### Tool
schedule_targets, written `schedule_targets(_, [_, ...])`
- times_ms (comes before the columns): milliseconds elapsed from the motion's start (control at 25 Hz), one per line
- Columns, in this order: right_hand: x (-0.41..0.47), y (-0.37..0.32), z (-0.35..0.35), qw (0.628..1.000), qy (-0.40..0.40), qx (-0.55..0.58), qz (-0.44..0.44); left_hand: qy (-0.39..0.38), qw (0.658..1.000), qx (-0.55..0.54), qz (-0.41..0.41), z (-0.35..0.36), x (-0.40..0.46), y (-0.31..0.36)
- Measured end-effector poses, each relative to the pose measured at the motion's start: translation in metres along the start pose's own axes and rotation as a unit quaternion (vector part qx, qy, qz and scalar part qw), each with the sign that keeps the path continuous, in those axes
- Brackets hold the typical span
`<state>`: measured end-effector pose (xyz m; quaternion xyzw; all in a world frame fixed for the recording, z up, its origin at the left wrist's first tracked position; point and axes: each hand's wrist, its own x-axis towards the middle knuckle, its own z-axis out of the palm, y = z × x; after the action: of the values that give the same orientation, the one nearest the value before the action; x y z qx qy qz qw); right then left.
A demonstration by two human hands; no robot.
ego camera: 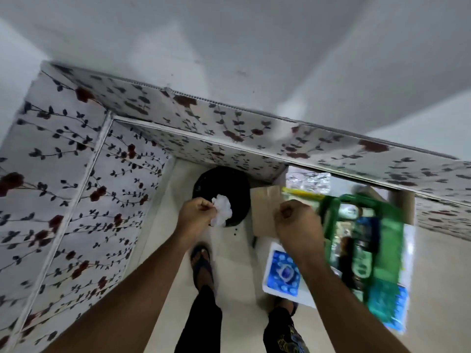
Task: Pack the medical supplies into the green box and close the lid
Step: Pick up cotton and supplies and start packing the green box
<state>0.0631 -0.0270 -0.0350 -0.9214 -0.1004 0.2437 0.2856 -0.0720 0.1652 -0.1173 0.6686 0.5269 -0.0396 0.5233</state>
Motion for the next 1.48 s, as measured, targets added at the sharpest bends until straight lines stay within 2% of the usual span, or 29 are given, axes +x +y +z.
schedule_targets(120, [0.039, -0.014, 0.119, 0.998, -0.014, -0.060, 0.000, 0.003, 1.000, -0.004, -0.005, 0.009, 0.097, -0.062])
schedule_targets(240, [0.076, -0.002, 0.210, 0.996, -0.059, -0.044, 0.042, 0.006, 1.000, 0.009, -0.013, 0.027, 0.164, -0.114])
schedule_targets(320, [0.096, 0.013, 0.263, 0.996, -0.053, -0.048, 0.062, 0.001, 1.000, 0.019, -0.021, 0.036, 0.199, -0.151])
schedule_targets(480, [0.124, 0.033, 0.328, 0.995, -0.054, -0.038, 0.073, -0.056, 0.997, 0.013, -0.059, 0.048, 0.243, -0.191])
schedule_targets(640, [0.120, 0.042, 0.341, 0.989, -0.089, -0.079, 0.084, -0.065, 0.992, -0.039, -0.099, 0.043, 0.246, -0.201])
schedule_targets(760, [0.088, 0.030, 0.298, 0.992, -0.071, -0.088, 0.062, -0.055, 0.993, -0.039, -0.098, 0.014, 0.204, -0.182])
schedule_targets(880, [0.051, 0.000, 0.218, 0.994, -0.052, -0.075, 0.055, -0.065, 0.993, -0.043, -0.085, -0.015, 0.135, -0.131])
schedule_targets(1080, [-0.007, -0.019, 0.047, 0.993, 0.068, -0.055, -0.078, -0.097, 0.994, -0.037, -0.036, -0.013, 0.012, -0.016])
schedule_targets(1200, [-0.027, 0.018, -0.040, 0.990, 0.120, -0.025, -0.070, -0.090, 0.995, 0.028, 0.028, 0.021, -0.037, 0.030])
schedule_targets(1320, [-0.034, 0.087, -0.114, 0.985, 0.169, 0.017, -0.023, -0.109, 0.984, 0.099, 0.103, 0.074, -0.081, 0.059])
schedule_targets(1400, [-0.029, 0.133, -0.140, 0.979, 0.200, 0.021, 0.026, -0.133, 0.962, 0.172, 0.163, 0.104, -0.097, 0.065])
schedule_targets(1480, [-0.018, 0.177, -0.147, 0.977, 0.196, 0.014, 0.081, -0.118, 0.926, 0.268, 0.240, 0.122, -0.100, 0.058])
